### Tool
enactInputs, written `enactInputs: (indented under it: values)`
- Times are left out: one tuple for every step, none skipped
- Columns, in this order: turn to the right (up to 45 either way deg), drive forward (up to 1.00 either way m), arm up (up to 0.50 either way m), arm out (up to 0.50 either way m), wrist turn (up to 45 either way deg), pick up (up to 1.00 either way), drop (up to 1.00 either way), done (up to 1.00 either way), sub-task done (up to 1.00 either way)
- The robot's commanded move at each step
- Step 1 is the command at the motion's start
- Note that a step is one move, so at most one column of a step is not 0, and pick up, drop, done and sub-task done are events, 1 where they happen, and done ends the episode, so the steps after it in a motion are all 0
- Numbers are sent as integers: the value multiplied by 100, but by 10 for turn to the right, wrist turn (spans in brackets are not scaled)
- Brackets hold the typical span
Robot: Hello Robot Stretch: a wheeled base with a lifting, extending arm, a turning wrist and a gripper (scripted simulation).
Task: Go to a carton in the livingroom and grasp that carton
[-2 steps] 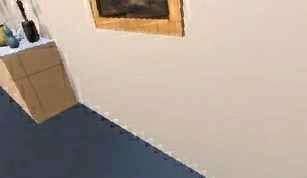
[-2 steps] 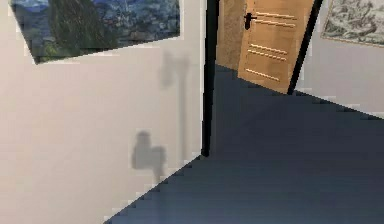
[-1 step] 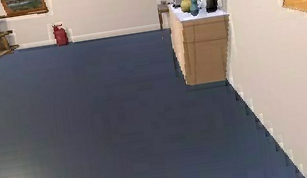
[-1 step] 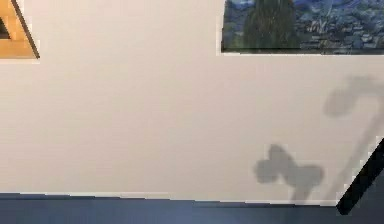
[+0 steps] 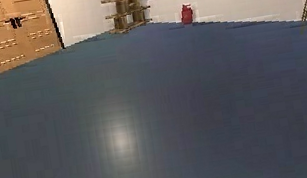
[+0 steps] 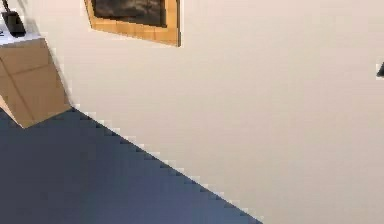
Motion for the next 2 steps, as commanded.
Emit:
enactInputs:
  values:
    - [0, 100, 0, 0, 0, 0, 0, 0, 0]
    - [0, 100, 0, 0, 0, 0, 0, 0, 0]
